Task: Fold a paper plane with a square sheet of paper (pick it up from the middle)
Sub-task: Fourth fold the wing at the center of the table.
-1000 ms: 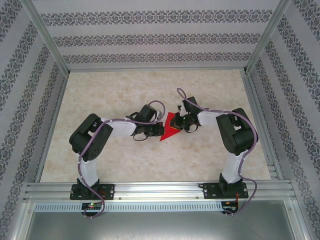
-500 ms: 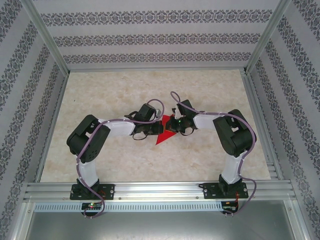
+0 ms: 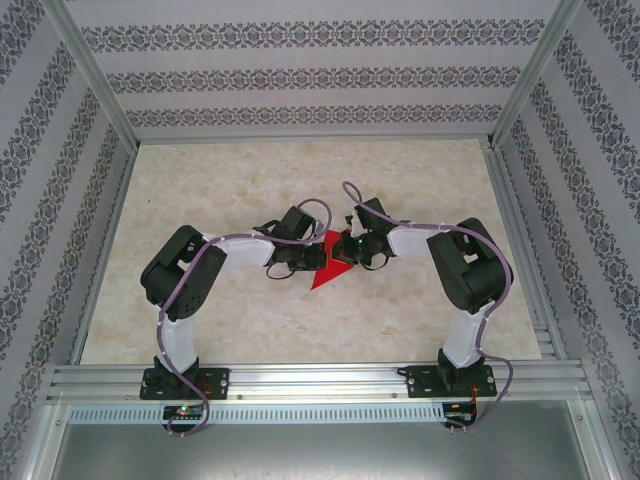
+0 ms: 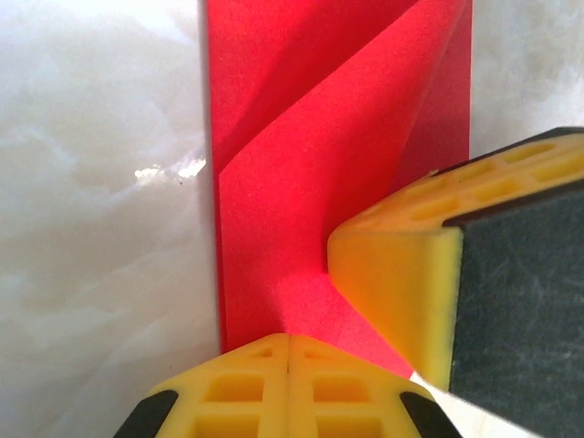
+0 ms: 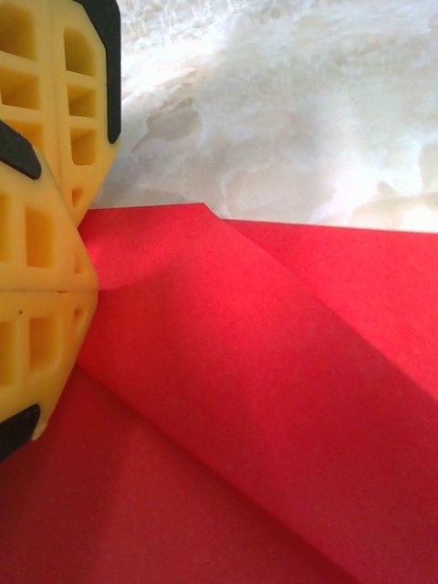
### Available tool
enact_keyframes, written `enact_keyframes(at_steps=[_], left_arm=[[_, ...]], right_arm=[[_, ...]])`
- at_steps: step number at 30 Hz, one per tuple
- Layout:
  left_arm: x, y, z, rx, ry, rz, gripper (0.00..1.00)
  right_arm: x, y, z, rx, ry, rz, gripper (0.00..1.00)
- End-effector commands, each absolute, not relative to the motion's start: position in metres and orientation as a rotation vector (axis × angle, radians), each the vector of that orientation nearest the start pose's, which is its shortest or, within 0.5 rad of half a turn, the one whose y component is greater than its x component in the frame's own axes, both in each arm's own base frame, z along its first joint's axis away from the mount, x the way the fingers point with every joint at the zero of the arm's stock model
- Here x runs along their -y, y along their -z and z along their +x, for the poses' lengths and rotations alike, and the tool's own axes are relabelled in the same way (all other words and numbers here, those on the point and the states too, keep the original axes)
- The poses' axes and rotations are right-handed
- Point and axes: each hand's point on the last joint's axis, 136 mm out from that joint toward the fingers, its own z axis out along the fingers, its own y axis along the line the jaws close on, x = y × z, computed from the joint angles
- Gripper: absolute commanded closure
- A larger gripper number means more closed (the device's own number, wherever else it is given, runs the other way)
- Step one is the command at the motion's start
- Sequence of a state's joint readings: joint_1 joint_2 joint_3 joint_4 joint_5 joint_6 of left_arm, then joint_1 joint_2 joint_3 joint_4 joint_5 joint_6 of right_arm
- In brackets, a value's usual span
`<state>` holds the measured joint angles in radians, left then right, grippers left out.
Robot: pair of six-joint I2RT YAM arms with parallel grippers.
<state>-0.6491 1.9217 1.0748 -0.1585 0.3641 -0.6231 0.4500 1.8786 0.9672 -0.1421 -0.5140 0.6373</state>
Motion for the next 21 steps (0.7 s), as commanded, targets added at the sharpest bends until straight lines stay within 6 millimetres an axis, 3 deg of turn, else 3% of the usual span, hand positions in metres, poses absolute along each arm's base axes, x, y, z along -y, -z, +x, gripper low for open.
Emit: enact_keyframes(at_steps=[1, 7, 11, 15, 21], left_arm=[[0.286, 0.018, 0.293, -2.934, 0.689, 0.186, 1.0], [0.286, 0.022, 0.29, -2.943, 0.697, 0.194, 1.0], [0.288, 0.02, 0.291, -2.938, 0.71, 0.198, 1.0], [0.289, 0.02, 0.293, -2.936, 0.713, 0.196, 1.0], [0.291, 0.021, 0.293, -2.939, 0.72, 0.192, 1.0]], right_arm=[[-0.219, 0.002, 0.351, -2.803, -0.837, 0.22, 1.0], [-0.2, -0.021, 0.378, -2.706, -0.799, 0.284, 1.0], [-0.216, -0.059, 0.378, -2.612, -0.869, 0.18, 1.0], [-0.231, -0.083, 0.366, -2.535, -0.937, 0.104, 1.0], [-0.254, -0.062, 0.352, -2.616, -0.988, 0.042, 1.0]])
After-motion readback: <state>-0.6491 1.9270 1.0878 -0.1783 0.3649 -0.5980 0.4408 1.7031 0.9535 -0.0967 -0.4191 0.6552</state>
